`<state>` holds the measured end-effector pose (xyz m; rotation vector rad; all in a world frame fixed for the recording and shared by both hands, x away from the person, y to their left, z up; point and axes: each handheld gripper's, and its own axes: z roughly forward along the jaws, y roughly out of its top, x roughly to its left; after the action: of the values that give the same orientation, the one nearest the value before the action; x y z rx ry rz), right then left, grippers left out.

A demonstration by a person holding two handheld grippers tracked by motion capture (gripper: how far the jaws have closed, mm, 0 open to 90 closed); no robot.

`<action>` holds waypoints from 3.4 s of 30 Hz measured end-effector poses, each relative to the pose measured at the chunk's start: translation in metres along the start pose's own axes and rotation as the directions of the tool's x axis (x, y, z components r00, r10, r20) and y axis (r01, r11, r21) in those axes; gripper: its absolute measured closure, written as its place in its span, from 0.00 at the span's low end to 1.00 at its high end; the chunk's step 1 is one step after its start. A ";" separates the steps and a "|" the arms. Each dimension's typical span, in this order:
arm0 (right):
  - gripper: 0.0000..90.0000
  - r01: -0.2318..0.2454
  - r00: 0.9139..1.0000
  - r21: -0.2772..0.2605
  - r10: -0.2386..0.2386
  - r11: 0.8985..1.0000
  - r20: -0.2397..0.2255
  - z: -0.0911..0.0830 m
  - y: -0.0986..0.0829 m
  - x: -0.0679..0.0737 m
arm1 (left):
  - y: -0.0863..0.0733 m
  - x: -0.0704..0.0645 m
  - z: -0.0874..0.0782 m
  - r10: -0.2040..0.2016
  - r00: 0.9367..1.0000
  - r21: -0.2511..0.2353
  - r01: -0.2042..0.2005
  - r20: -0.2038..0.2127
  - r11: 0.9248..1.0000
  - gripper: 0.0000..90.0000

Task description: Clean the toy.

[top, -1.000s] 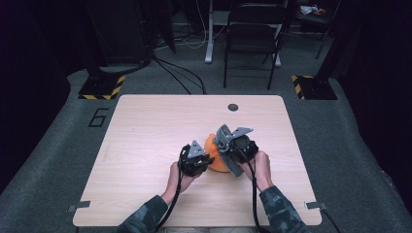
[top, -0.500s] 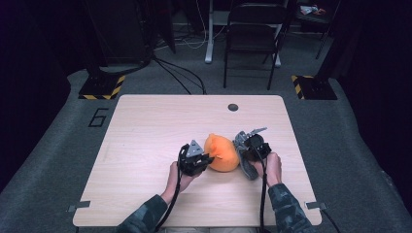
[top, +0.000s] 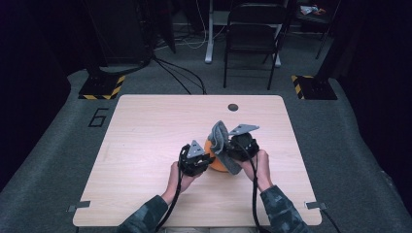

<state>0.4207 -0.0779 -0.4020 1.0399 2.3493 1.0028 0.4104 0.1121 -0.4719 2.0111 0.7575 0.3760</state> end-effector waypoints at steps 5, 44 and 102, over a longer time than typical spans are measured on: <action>0.80 0.058 0.996 0.037 -0.061 0.998 0.058 0.011 -0.004 0.002 | -0.002 0.001 0.001 -0.011 1.000 0.005 0.011 0.003 1.000 0.88; 0.80 -0.168 0.977 0.210 0.135 0.963 0.163 0.023 -0.046 -0.077 | -0.003 0.007 0.001 -0.041 0.999 -0.006 0.041 0.010 0.999 0.87; 0.80 -0.066 0.992 0.149 0.048 0.987 0.120 0.021 -0.030 -0.045 | 0.003 -0.003 0.007 -0.012 1.000 -0.004 0.012 0.000 1.000 0.86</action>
<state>0.4476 -0.1166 -0.4359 1.1955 2.3418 0.7690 0.4130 0.1045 -0.4723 2.0016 0.7678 0.3701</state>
